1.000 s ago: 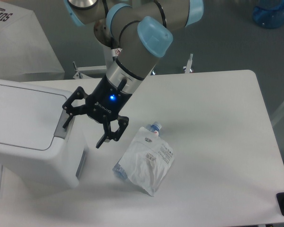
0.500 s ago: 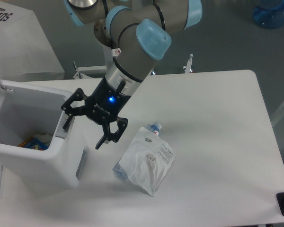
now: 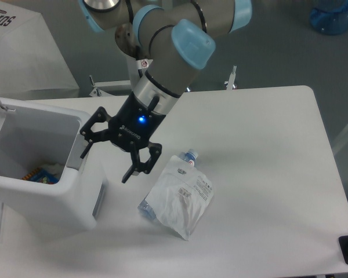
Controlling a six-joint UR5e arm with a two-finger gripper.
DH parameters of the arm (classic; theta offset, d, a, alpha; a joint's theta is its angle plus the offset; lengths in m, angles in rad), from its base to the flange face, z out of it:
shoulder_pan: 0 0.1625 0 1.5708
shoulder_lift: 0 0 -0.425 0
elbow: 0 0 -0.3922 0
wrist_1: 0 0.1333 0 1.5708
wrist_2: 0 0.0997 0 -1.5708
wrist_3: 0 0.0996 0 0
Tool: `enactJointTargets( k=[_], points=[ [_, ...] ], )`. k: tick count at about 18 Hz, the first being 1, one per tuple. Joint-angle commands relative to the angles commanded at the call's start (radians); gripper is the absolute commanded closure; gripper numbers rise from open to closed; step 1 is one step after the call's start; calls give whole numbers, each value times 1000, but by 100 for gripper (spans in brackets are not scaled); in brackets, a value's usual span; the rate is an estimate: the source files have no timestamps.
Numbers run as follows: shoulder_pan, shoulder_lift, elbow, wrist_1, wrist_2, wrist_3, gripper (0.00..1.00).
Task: Open the trash can
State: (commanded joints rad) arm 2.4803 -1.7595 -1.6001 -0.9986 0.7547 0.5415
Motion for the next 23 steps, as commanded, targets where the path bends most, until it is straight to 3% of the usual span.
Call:
enactJointTargets(
  k=[5,11,13,18,23],
  points=[
    [66,-69,63,8,5,14,0],
    [149,-187,147,80,17,23,0],
    [167,-215,167,84,35,89,0],
    [178,-297,225,83,372,302,0],
    [170,-330,229,71,508,356,0]
  ],
)
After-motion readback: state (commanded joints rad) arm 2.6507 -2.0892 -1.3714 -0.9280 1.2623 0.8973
